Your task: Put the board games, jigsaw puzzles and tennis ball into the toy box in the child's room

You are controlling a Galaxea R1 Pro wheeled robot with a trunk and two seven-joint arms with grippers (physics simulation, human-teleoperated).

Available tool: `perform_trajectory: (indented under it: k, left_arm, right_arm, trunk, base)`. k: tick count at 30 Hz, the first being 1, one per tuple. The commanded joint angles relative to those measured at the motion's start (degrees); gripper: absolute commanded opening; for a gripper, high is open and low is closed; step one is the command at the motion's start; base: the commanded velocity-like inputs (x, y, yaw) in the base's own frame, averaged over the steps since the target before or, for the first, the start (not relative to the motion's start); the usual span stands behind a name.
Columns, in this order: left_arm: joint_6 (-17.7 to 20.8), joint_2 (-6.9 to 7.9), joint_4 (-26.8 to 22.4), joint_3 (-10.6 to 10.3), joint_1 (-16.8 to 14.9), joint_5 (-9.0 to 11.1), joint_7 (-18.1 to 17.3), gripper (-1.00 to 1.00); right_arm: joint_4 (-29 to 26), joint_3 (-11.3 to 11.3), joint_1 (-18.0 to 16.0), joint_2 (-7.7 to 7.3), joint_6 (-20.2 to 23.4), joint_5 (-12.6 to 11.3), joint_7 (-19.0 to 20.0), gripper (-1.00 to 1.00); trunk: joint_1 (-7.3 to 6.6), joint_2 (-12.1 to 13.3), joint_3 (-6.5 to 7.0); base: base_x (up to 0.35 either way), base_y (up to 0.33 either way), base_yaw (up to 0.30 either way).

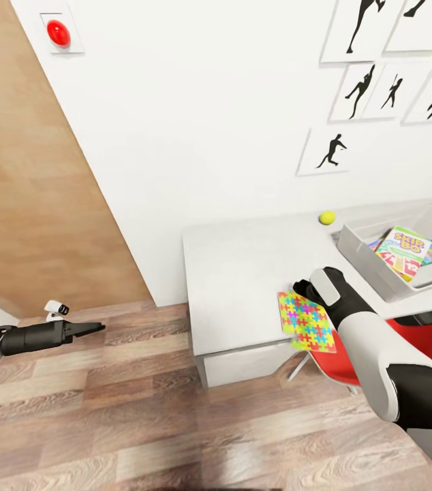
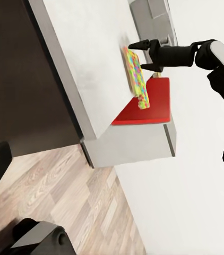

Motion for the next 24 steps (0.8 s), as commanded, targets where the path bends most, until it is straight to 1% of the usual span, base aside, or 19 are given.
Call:
perform_trajectory:
  k: [1,10,24]
  left_arm:
    - [0.6,0.08,0.0,-0.4,-0.1,0.3,-0.2,1.00]
    - [0.6,0.05,0.0,-0.4,-0.1,0.3,-0.2,1.00]
    - [0.6,0.08,0.0,-0.4,-0.1,0.3,-0.2,1.00]
  right_arm:
    - [-0.1,0.0,0.0,0.01,0.2,-0.4,-0.4,1.00]
    - [-0.1,0.0,0.1,-0.02,0.2,-0.4,-0.4,1.00]
    - [-0.1,0.0,0.1,-0.01,0.2,-0.4,-0.4,1.00]
  trunk:
    - [0.03,-0.1,-0.10]
    - [0.03,-0.1,-0.10]
    - [0.03,-0.1,-0.10]
  base:
    - [-0.047,0.000,0.000]
    - [-0.073,0.000,0.000]
    - [-0.007,0.000,0.000]
